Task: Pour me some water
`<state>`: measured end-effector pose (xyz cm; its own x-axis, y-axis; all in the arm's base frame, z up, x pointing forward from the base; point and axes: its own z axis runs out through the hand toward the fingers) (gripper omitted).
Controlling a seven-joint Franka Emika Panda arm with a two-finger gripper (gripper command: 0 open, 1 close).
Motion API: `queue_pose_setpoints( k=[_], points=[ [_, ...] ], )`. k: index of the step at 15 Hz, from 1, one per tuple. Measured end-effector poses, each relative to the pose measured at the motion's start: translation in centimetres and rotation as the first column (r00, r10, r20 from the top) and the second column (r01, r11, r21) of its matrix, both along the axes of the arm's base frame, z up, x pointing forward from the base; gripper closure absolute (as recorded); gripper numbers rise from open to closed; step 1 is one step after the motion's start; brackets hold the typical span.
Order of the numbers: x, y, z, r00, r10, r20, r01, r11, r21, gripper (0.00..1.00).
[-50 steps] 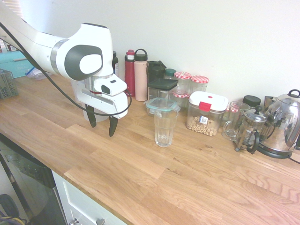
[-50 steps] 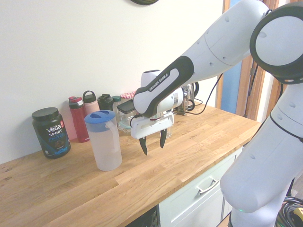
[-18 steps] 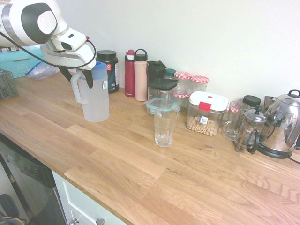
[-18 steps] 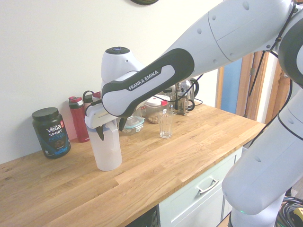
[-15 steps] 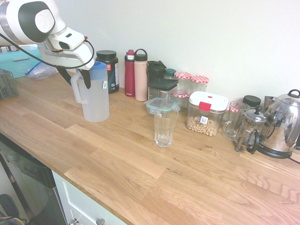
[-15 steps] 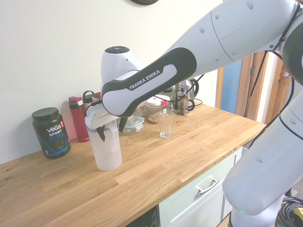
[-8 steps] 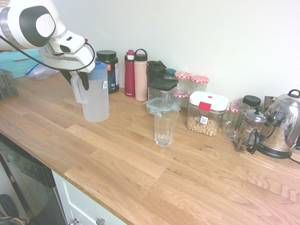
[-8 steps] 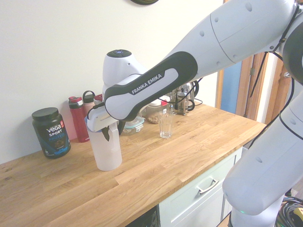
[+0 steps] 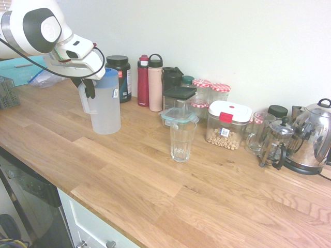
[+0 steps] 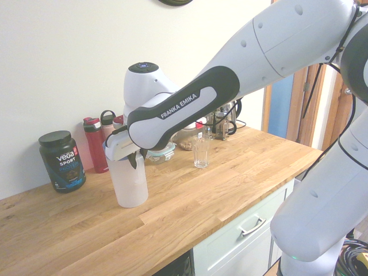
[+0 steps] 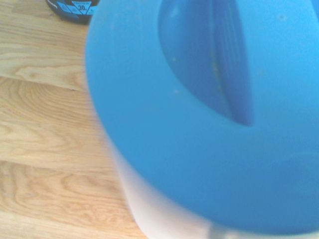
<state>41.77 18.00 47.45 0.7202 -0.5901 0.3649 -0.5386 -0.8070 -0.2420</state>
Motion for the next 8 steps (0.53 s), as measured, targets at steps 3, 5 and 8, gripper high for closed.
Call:
queue_pose_setpoints(
  k=[3,5,8],
  points=[
    [0.1,-0.2,0.0,1.000,-0.007,-0.001,0.007,1.000,0.004,1.00],
    [0.3,-1.0,0.3,1.000,-0.025,0.000,0.025,1.000,0.014,1.00],
    [-0.2,-2.6,2.5,0.999,-0.039,0.031,0.038,0.999,0.013,1.00]
  ],
)
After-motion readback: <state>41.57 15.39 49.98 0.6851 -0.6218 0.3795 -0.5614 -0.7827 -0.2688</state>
